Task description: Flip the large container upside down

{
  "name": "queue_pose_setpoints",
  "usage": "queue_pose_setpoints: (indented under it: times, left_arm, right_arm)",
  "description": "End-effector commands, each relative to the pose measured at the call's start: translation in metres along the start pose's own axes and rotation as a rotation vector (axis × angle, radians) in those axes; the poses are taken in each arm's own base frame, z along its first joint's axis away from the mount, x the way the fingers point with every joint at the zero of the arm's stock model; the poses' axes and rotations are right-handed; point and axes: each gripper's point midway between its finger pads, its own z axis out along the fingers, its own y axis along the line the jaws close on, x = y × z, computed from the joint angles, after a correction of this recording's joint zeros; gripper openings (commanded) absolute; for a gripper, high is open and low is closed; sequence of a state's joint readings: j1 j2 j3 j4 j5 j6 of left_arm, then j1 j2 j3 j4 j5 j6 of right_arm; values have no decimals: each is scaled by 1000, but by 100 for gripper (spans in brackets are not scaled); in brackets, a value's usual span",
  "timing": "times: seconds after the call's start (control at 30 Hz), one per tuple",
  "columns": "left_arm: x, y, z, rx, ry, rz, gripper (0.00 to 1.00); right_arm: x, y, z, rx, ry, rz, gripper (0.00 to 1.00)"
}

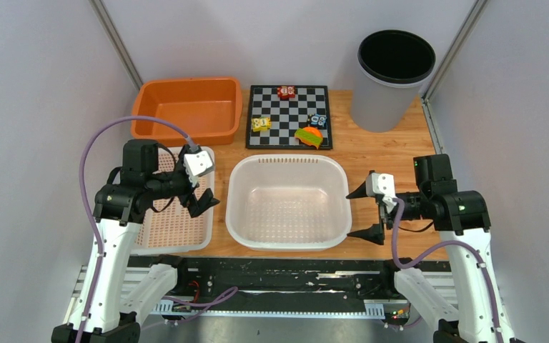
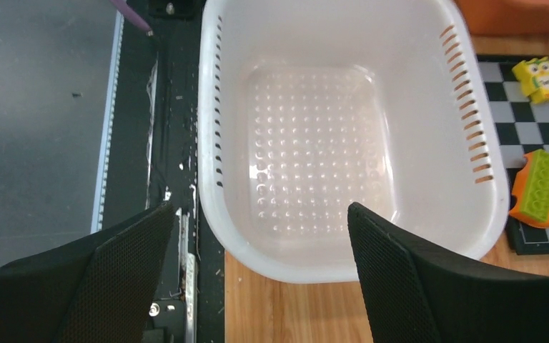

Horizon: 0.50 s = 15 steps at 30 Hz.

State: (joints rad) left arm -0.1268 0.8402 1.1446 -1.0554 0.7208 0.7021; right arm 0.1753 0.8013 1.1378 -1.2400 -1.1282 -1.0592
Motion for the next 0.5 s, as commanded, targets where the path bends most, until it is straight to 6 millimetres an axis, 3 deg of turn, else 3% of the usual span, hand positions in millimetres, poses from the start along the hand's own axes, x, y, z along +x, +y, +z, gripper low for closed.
queue_pose_setpoints:
  times: [0.0,0.17,0.47]
  left_arm:
    - [4,-12,0,52,1,18,100]
    - [15,-16,10,77,-4,-1,100]
    - [20,-19,17,109,-6,-20,100]
  right_arm:
    - [29,-16,17,61,133,-51,93]
    - [59,-6,32,-12,233,-98,91]
    - [64,10,39,-81,213,-144,87]
